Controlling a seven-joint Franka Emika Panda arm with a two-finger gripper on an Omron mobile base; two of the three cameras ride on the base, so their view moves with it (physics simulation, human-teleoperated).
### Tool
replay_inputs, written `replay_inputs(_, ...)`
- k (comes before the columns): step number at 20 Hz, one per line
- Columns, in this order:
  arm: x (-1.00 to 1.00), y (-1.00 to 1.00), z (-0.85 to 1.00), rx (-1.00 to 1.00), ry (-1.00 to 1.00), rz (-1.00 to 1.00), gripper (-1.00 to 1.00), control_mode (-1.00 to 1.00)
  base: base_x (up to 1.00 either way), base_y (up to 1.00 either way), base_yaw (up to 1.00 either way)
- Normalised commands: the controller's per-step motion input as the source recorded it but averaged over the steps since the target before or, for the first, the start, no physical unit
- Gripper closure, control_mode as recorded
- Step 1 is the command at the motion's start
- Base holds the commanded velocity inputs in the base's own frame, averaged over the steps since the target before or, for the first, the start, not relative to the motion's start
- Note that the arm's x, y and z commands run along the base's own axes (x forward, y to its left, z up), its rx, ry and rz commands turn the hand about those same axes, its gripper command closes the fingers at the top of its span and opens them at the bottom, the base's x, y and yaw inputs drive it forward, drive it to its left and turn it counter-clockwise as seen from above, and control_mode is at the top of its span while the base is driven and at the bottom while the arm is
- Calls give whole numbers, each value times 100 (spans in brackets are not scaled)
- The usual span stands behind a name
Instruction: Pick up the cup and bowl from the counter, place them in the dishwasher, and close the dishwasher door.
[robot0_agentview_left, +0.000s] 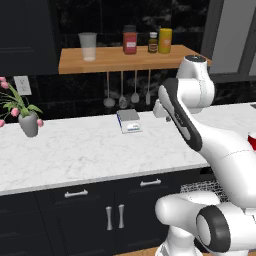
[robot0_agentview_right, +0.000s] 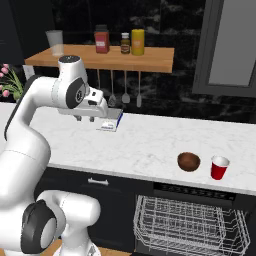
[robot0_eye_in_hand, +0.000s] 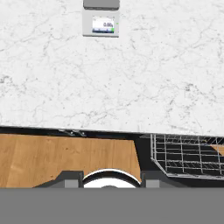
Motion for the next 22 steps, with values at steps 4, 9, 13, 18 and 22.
replay_inputs(4,-3,0,-4,0,3,0,-100,-100,0,0,0)
replay_inputs(9,-21,-3,-44,-3,2,0,-100,-100,0,0,0)
replay_inputs(13,-37,-58,-50,-2,0,-2,-100,-100,0,0,0)
replay_inputs(18,-10,-98,-11,3,-4,-6,-100,-100,0,0,0)
replay_inputs(22,13,-100,0,10,2,-3,-100,-100,0,0,0)
